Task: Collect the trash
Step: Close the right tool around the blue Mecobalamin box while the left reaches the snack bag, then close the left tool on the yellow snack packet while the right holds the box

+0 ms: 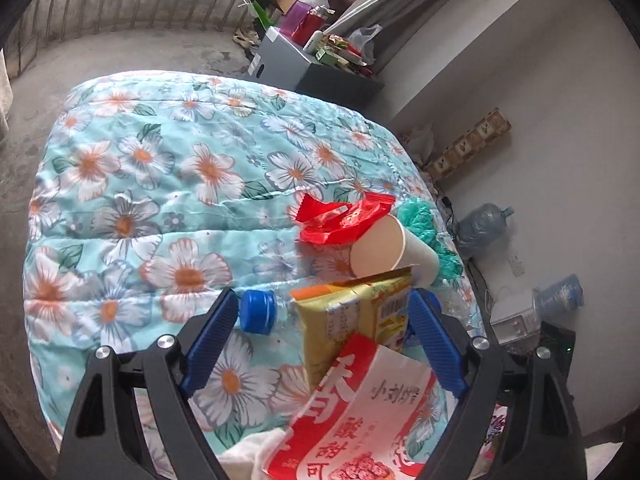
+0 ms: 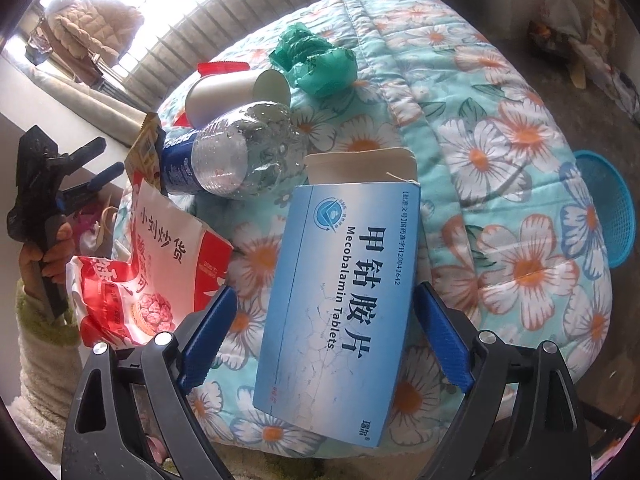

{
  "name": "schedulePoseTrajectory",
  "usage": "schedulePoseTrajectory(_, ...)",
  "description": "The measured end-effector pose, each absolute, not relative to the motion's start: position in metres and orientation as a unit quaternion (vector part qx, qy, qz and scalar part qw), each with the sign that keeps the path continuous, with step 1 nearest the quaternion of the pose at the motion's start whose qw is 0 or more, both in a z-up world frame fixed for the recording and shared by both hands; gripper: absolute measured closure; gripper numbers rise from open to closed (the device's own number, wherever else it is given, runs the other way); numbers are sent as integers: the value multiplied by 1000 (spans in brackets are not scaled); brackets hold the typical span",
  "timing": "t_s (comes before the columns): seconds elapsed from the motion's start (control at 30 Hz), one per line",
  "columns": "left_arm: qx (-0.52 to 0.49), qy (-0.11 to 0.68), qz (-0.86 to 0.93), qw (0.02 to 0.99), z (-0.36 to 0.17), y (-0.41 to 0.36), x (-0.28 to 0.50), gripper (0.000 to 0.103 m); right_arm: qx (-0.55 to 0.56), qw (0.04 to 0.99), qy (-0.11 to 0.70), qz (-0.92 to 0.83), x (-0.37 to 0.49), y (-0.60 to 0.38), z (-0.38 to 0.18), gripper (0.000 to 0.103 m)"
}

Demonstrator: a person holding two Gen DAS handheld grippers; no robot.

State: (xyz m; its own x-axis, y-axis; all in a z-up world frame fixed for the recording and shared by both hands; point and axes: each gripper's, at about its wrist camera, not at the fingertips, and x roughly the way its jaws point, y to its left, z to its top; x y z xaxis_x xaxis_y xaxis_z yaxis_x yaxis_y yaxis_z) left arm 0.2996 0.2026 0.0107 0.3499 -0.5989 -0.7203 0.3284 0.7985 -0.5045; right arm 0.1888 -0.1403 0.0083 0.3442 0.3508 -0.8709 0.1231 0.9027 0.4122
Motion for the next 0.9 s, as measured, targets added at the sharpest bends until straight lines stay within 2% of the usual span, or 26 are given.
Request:
schedulePoseTrajectory(0.27, -36, 466, -335, 818, 0, 186, 291, 19, 212, 785, 578, 68, 193, -139, 4, 17)
schedulePoseTrajectory(0.33, -8, 466, -327, 822, -3, 181, 290, 28, 212, 783, 581, 66, 195, -139, 3, 17)
schedulePoseTrajectory(0.4, 9, 467, -315, 826, -7, 180, 291, 31, 210, 781, 584, 62, 198, -137, 1, 17)
schedulePoseTrajectory(0.5, -6, 457, -322, 829, -7, 185, 293, 43, 207, 780, 587, 58, 200, -135, 0, 17)
schedulePoseTrajectory(0.57, -15, 457, -327, 827, -7, 188, 295, 46, 207, 780, 588, 57, 199, -133, 0, 17)
schedulePoseTrajectory(0.9, -72, 460, -378, 800, -8, 189, 301, 48, 204, 779, 591, 54, 199, -130, -1, 17)
